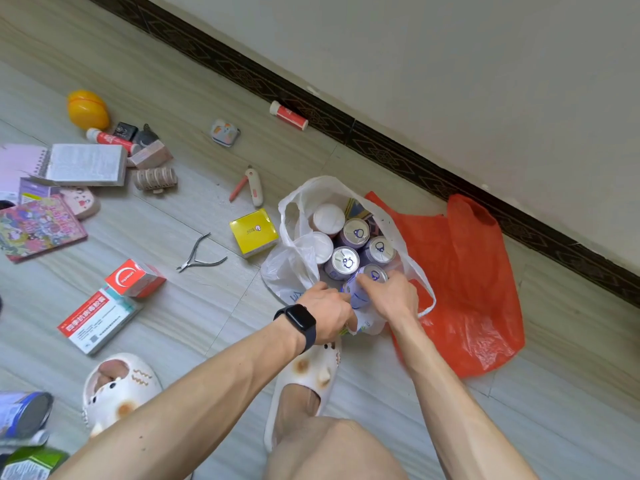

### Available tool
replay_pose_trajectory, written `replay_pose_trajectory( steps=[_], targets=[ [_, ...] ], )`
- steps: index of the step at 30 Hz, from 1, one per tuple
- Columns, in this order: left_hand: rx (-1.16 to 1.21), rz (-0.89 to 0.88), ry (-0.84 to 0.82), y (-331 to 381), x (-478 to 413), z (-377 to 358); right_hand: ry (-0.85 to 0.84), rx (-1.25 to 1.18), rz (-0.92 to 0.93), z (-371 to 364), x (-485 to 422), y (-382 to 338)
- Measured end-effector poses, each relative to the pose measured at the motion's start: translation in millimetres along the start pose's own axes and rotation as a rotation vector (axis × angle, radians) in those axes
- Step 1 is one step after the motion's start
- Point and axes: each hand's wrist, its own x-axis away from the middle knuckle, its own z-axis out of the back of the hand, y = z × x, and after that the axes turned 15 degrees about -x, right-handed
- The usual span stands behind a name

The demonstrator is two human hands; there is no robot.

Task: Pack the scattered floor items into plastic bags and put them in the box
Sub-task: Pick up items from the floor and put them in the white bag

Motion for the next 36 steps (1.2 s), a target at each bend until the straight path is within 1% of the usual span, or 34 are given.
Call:
replay_pose_trajectory(
  steps=[3, 5, 6, 8, 10, 11, 12, 13, 15, 17, 19, 22, 24, 26, 28, 30, 32, 34, 36],
  targets=[
    [0.015, -0.011, 0.042, 1.5, -0.9, 0.0, -0.074, 0.081, 0.153, -7.3, 0.9, 13.9],
    [0.012, 0.012, 0.096, -1.0, -0.2, 0.6, -0.148, 0.223, 0.244, -6.5, -1.7, 24.9],
    [0.025, 0.038, 0.155, -4.5, 0.3, 0.6, -0.164, 0.356, 0.294, -2.6, -6.0, 29.1],
    [0.025, 0.108, 0.329, -15.0, -0.2, 1.5, -0.196, 0.597, 0.356, 13.7, -14.7, 31.8],
    [-0.031, 0.204, 0.535, -34.0, -5.4, 5.4, -0.244, 0.736, 0.378, 35.1, -25.1, 33.5],
    [-0.059, 0.265, 0.593, -46.0, -8.0, 9.5, -0.245, 0.788, 0.373, 45.2, -30.6, 34.3],
    [-0.06, 0.326, 0.599, -58.6, -10.1, 13.2, -0.228, 0.832, 0.366, 54.3, -37.7, 35.4],
    [-0.041, 0.38, 0.548, -71.0, -11.9, 16.7, -0.197, 0.852, 0.358, 62.5, -44.6, 35.1],
    [0.004, 0.441, 0.337, -93.9, -15.7, 16.8, -0.135, 0.829, 0.353, 75.8, -57.3, 31.0],
    [0.037, 0.464, 0.164, -110.0, -17.2, 14.4, -0.131, 0.822, 0.355, 81.7, -68.3, 28.0],
    [0.014, 0.422, 0.124, -118.6, -20.1, 16.6, -0.176, 0.843, 0.338, 81.7, -75.2, 22.6],
    [-0.11, 0.321, 0.06, -120.2, -19.5, 26.5, -0.264, 0.891, 0.249, 73.4, -72.5, 4.6],
    [-0.133, 0.298, 0.014, -118.3, -13.8, 37.4, -0.278, 0.839, 0.243, 70.4, -58.3, -13.6],
    [-0.096, 0.287, 0.042, -115.7, -1.0, 50.5, -0.219, 0.674, 0.361, 70.9, -36.2, -30.4],
    [-0.06, 0.298, 0.078, -115.7, 20.5, 66.6, -0.175, 0.467, 0.543, 69.9, -10.5, -47.0],
    [-0.061, 0.339, 0.034, -123.0, 50.6, 80.8, -0.241, 0.336, 0.666, 61.7, 18.1, -68.1],
    [-0.088, 0.406, -0.012, -136.1, 89.4, 90.3, -0.318, 0.271, 0.781, 48.2, 51.0, -95.6],
    [-0.104, 0.491, -0.017, -150.7, 137.4, 95.8, -0.384, 0.198, 0.902, 32.9, 85.4, -126.9],
    [-0.088, 0.591, 0.007, -164.5, 191.7, 94.8, -0.455, 0.187, 1.023, 16.8, 119.5, -158.2]
  ],
)
